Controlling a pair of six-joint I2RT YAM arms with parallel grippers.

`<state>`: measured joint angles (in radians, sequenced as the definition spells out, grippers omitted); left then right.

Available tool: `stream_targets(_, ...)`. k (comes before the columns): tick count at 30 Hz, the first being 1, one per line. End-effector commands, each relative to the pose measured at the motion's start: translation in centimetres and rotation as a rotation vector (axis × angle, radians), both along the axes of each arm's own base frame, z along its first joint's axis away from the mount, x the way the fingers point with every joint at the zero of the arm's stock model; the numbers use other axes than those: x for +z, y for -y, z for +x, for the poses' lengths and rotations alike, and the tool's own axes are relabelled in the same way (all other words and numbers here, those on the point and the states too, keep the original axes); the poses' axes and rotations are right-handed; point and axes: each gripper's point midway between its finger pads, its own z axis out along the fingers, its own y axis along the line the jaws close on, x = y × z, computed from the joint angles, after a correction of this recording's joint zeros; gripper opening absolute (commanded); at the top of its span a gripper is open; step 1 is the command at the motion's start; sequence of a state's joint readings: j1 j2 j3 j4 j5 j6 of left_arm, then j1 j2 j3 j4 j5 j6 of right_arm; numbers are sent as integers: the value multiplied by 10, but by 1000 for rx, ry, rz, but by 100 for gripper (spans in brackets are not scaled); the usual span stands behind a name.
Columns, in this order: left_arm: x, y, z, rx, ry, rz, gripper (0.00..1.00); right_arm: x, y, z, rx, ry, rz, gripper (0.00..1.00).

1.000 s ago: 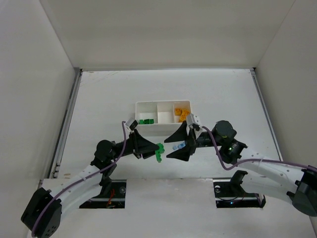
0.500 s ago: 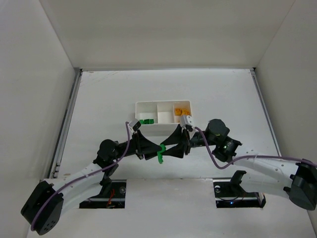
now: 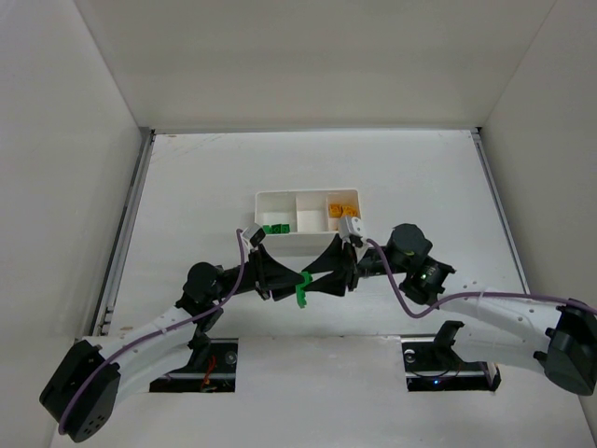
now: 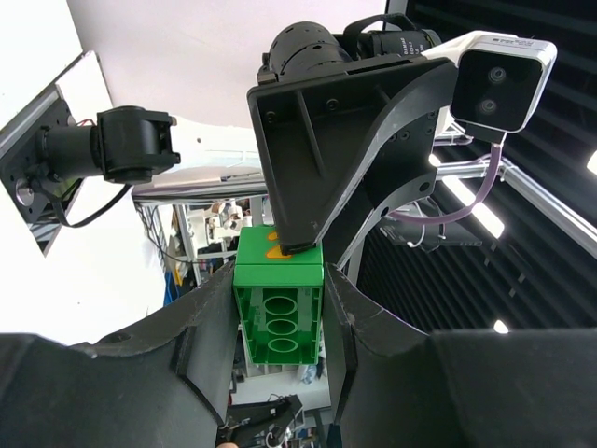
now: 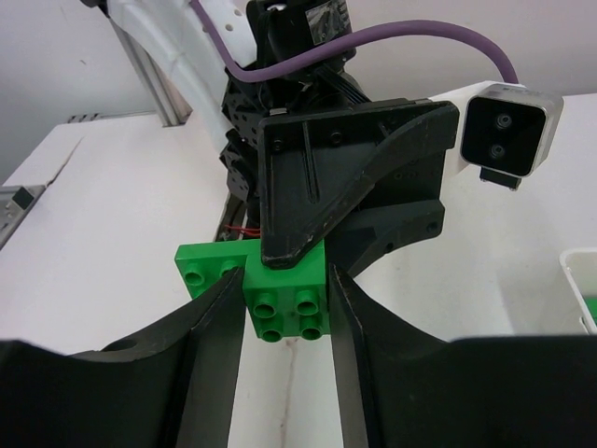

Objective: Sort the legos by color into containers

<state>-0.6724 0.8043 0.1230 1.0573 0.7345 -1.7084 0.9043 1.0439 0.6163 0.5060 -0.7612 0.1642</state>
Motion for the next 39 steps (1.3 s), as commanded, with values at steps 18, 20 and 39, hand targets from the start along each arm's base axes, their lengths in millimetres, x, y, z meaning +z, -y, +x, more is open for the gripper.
stream_targets(18, 31, -1, -7, -4, 130, -86, 31, 5, -3, -3, 17, -21, 12, 38)
stream_targets(20, 30, -1, -6, 0, 128, -85, 32, 5, -3, -3, 15, -25, 7, 33)
stream_targets(39, 10, -3, 3, 42, 147, -28, 52, -10, 4, 53, -228, -51, -24, 30)
